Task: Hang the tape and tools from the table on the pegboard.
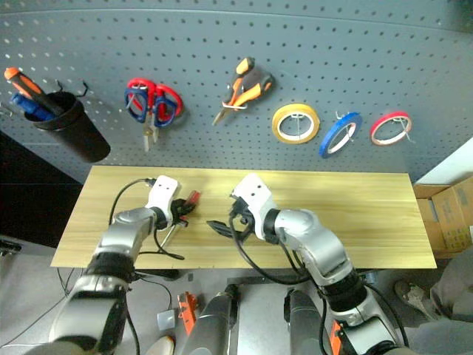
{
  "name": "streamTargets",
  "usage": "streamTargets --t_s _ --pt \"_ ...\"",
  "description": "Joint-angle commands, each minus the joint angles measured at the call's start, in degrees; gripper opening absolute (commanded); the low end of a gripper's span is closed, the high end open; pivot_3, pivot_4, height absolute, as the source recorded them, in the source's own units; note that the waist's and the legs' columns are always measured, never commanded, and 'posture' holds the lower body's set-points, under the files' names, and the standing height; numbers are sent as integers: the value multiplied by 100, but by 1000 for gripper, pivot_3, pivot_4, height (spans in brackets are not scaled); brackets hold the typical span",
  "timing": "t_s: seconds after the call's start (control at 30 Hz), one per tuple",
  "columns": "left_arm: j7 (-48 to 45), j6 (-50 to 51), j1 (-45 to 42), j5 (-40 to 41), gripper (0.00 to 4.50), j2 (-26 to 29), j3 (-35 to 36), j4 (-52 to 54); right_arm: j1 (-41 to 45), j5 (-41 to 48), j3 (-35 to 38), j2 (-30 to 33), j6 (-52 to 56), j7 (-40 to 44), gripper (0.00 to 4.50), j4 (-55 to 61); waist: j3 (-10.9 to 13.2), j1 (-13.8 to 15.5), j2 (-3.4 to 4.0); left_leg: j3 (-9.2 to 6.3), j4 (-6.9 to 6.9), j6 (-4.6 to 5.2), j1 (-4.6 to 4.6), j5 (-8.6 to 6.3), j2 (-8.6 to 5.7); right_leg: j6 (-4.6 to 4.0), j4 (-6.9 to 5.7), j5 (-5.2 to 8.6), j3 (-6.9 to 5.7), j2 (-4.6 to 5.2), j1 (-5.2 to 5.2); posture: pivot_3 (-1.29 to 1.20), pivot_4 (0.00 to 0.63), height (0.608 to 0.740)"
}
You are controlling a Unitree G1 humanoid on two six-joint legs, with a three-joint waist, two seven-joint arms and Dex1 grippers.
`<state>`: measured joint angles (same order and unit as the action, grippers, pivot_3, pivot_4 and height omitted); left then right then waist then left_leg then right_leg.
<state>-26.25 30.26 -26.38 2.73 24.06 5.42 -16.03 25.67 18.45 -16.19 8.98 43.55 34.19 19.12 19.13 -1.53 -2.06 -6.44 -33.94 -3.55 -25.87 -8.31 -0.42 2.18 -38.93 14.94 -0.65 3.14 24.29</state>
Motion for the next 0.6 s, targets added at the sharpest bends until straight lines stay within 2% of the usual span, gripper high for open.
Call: streamTargets --t_s 0.03,0.17,0.3,0.43,0.6 --pt "624 713 232 303 890 -220 556 1840 -75 701 498 -165 61 68 4500 594 -20 57 -8 -3 0 -7 0 2 0 0 0 0 -2 2 0 139 231 740" --pt "1223 774 438 173 890 -370 793 3574 139 1601 1279 -625 233 -244 4500 718 -91 155 -21 -5 2 -48 4 20 2 2 5 0 -7 -4 -2 212 164 740" --pt "1701 448 -445 -70 890 8 1057 3938 750 1921 1600 -1036 -46 -416 4500 229 -255 322 -30 -4 3 -77 8 37 -2 8 7 -10 -12 -49 -1 265 109 740" --pt "2029 -186 -1510 -250 890 483 1244 3098 1287 2002 1714 -1376 -541 -401 4500 -402 -500 478 -37 -11 8 -101 12 52 31 -7 34 -40 -13 -100 -6 298 59 740" --pt "2047 -1633 -3192 -268 890 1014 1177 746 2026 1910 1933 -1784 -1476 -462 4500 -1266 -721 641 -50 10 13 -99 38 54 30 1 45 -57 2 -105 -25 306 24 740"
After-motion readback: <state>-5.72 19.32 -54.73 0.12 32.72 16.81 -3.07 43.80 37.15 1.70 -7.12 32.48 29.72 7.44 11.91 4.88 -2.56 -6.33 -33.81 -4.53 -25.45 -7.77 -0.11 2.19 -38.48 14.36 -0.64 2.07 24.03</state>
